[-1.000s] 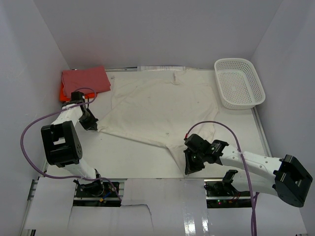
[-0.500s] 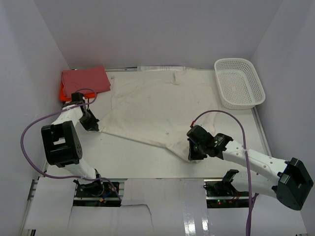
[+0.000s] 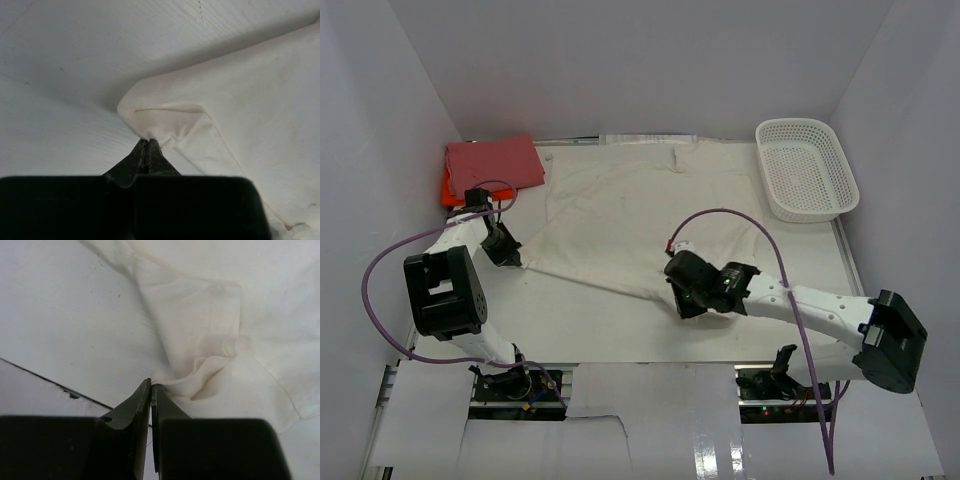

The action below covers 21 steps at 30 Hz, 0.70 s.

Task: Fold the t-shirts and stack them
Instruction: Flatten out the tshirt

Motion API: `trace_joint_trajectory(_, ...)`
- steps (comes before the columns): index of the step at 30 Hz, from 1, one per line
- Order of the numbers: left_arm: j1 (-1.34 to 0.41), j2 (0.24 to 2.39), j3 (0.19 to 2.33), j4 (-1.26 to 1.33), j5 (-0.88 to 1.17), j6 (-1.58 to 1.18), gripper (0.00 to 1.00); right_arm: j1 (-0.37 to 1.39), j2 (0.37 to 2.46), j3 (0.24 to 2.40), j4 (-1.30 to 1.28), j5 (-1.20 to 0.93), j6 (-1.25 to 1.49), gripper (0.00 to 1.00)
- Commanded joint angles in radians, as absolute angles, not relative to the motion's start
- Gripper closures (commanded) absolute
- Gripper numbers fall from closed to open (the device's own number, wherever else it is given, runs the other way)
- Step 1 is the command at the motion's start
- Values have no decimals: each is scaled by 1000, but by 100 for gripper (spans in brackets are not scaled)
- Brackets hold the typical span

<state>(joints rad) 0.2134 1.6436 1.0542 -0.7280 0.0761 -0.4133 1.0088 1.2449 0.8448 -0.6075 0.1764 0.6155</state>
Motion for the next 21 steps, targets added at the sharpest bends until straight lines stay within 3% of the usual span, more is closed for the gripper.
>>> trace_joint_trajectory(1,216,1591,1043,-712,95,-402,100,1254,1403,881,-676,432,534,92)
trace_joint_trajectory(4,216,1594,1043,-712,97,-402,100,1459,1587,859,-805,604,621,92)
trace_joint_trajectory(6,216,1595,1043,-710,95,-402,100,1517,1661,867,-966,713,818,92)
trace_joint_trajectory(9,216,1597,1045,-709,101,-402,100,1563,1629,879,-1017,772,932,92)
trace_joint_trajectory(15,216,1598,1046,-707,114,-402,100,1537,1060,812,-786,795,849,92)
trace_joint_trajectory(21,216,1592,1042,-706,115,-400,100,1439,917,853,-738,720,747,92)
